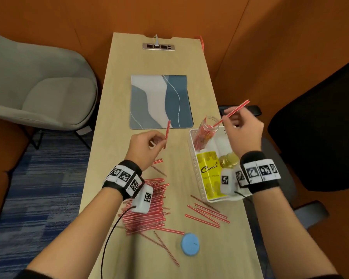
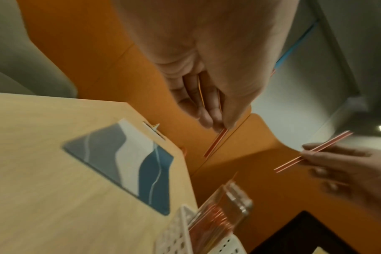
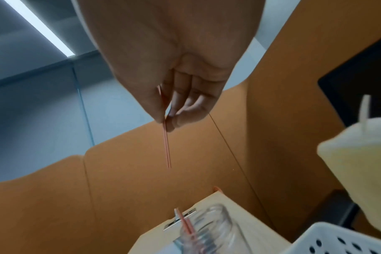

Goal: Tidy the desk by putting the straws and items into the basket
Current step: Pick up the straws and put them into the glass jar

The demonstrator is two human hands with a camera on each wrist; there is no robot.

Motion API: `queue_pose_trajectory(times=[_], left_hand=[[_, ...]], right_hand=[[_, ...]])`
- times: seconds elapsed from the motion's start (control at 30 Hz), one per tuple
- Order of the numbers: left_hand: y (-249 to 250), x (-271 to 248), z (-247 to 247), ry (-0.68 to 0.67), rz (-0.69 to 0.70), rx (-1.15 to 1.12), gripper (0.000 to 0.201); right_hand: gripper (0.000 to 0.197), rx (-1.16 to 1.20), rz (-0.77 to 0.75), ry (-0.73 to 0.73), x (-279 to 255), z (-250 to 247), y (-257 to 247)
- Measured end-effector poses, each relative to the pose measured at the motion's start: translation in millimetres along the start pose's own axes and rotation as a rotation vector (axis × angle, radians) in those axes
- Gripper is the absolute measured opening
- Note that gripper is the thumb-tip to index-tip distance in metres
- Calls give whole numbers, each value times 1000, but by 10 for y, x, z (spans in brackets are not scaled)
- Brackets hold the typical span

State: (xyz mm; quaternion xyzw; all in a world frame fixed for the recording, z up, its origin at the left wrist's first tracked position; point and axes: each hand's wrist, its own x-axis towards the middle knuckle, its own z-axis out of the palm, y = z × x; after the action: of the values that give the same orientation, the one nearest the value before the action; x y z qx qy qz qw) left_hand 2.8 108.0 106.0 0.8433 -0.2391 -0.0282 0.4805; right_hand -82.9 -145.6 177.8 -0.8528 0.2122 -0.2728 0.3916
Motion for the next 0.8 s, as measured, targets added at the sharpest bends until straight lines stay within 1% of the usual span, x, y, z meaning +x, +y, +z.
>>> queue_pose_trajectory(times=[0.03,0.1,0.17,0.23,0.3,0.33,0.4,0.47,0.5,0.57,0.7,0.8], left_hand=[[122,98,17,18,30,-24,7],[336,284,70,33,83,-68,7],[494,459,140,31,121,-98,5],[610,606,215,25,148,-104,4],[699,727,293,19,167,-108,3],[736,782,332,19,175,-111,3],[795,882,423,17,184,-114,3],[835,970,521,1,182,-102,3],[847,1014,577,-10,178,-91,3],[861,1087,701,-38,163,-69,3],[824,1170,968,-91,94,-63,4],[702,1118,1108,-113,30,-40,13]], right_hand=[[10,-13,-10,43,130,-34,-4],[10,-50,-2,65,329,-34,45],[10,-104,25,23,457,48,162],[13,-159,63,-84,509,161,314],[18,-196,108,-179,481,237,451],[23,-193,127,-190,446,248,496],[28,-158,148,-153,340,225,547],[17,-121,147,-134,179,187,554],[10,-109,143,-161,75,172,550],[4,-84,150,-279,-191,174,562],[9,-35,132,-575,-823,273,665],[8,-76,161,-755,-1193,388,764]])
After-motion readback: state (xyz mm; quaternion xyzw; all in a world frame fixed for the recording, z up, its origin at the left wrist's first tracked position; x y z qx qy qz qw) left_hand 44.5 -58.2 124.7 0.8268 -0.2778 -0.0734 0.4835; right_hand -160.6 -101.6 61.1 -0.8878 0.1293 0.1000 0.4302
